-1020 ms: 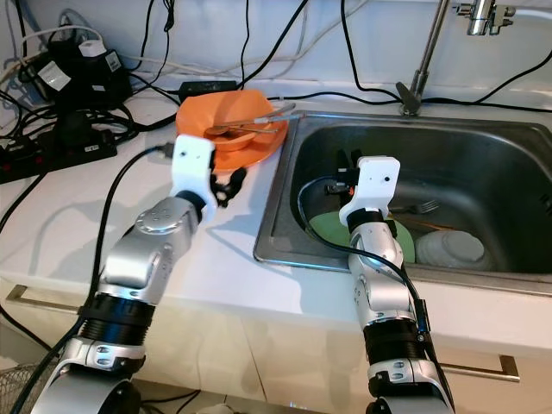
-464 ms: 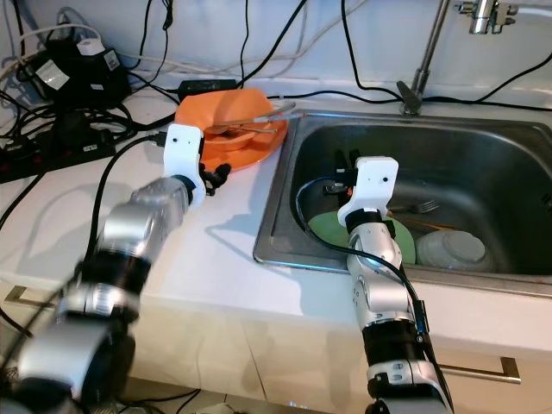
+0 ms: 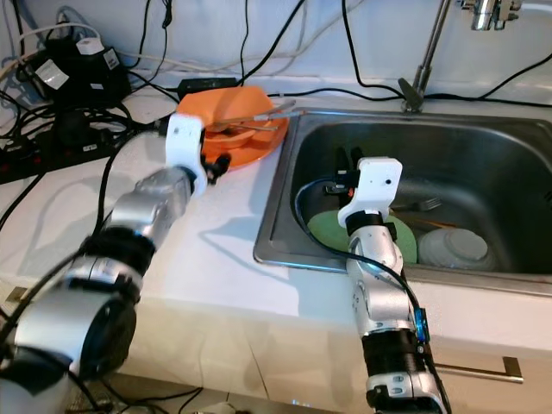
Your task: Kitchen organization
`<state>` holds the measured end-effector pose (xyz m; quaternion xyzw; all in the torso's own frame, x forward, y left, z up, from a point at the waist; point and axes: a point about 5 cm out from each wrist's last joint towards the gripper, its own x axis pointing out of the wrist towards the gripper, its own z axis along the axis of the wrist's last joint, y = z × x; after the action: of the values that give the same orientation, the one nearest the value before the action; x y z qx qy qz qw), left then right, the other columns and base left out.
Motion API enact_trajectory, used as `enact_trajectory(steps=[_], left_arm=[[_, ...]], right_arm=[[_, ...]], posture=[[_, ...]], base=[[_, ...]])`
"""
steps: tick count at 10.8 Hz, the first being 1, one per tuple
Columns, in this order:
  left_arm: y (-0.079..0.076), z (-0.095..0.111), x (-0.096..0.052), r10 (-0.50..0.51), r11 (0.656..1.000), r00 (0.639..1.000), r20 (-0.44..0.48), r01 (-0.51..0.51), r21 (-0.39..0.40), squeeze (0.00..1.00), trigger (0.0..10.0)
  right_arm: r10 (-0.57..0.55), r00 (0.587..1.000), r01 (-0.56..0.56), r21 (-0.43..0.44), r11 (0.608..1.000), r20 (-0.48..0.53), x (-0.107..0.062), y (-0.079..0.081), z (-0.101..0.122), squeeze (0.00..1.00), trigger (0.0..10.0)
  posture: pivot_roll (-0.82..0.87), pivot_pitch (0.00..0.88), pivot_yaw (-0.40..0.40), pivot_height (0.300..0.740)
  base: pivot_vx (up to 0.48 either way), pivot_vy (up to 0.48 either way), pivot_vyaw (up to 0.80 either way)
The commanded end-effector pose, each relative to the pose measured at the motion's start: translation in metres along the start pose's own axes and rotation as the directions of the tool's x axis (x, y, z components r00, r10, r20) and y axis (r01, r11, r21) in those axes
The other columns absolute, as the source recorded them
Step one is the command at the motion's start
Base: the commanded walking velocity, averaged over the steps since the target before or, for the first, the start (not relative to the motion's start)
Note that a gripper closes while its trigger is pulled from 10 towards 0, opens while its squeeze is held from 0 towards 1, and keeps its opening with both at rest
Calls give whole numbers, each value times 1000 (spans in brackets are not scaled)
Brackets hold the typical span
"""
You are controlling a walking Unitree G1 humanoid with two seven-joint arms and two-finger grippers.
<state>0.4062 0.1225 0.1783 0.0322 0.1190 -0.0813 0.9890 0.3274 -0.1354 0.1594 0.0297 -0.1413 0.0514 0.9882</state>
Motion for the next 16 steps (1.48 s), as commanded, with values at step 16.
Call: enact_trajectory(steps=[16], left_arm=[[17, -3, 4, 29, 996, 993, -117, -38, -76, 0, 10000]], right_arm=[[-6, 999, 7, 6, 1000, -51, -19, 0, 4, 0, 10000]], posture=[[-3, 95, 125, 740]], base=[[0, 0, 0]])
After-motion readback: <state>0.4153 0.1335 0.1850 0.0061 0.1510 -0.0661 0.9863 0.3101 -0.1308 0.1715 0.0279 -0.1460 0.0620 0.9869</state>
